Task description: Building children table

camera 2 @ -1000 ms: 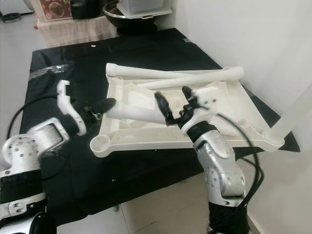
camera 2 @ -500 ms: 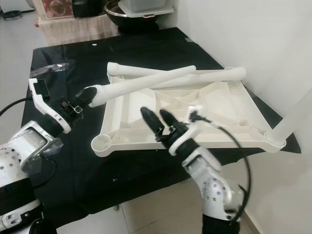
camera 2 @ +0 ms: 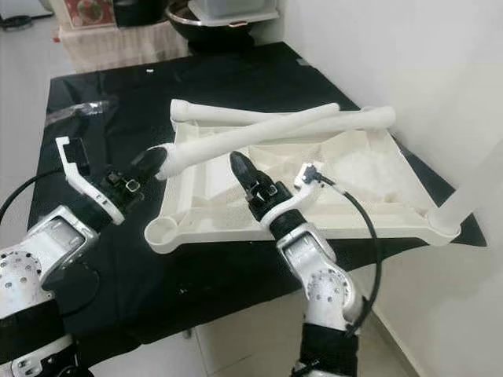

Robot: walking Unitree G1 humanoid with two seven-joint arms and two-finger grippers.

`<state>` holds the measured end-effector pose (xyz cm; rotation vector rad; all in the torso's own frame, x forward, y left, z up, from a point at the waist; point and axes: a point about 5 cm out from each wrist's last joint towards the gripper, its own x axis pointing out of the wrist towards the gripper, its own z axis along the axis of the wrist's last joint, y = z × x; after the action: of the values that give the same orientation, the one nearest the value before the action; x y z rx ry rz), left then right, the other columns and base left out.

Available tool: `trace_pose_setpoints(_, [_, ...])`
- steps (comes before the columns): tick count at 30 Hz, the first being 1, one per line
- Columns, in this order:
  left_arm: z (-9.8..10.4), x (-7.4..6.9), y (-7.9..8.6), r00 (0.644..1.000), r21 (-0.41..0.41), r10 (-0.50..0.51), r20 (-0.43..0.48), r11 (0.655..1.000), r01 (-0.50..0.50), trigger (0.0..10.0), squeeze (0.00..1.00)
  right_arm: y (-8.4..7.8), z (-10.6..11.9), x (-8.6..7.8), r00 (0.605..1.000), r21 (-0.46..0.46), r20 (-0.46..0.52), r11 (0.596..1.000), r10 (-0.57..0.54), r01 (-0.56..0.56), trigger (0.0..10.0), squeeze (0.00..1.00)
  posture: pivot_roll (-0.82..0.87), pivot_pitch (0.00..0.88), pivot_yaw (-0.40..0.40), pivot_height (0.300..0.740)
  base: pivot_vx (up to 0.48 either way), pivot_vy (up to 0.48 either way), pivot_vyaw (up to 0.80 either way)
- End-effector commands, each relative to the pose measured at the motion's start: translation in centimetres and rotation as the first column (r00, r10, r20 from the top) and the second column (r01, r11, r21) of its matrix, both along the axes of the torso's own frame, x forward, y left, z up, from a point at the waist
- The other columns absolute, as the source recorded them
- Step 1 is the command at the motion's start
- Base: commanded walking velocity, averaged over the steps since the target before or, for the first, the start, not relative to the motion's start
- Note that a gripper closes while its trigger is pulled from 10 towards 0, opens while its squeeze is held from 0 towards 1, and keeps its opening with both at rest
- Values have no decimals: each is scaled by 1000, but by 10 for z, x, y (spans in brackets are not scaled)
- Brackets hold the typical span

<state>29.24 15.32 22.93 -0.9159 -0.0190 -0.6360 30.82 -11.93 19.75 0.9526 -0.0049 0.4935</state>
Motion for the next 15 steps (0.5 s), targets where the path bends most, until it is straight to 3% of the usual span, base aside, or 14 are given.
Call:
trace_pose_setpoints(1, [-1,-4,-1,1000,-13,-12,3,1000,13,0,0,7,-3,4,1000,25,-26,1000,5,-5,10000,0,-40,115,-19,740,0,0,0])
trace_pose_setpoints(3, [0,-6,-7,999,-23,-34,6,999,34,0,0,22,-2,11,999,55,-47,998,26,-23,10000,0,-30,117,-22,740,0,0,0])
trace_pose_setpoints(6, [0,-9,-11,999,-31,-49,2,998,49,0,0,32,0,15,998,87,-53,996,39,-34,10000,0,-26,118,-22,740,0,0,0])
trace_pose_setpoints(15, [0,-17,-25,996,-58,-94,3,994,94,0,0,48,10,25,997,179,-45,983,56,-47,10000,0,-19,121,-25,740,0,0,0])
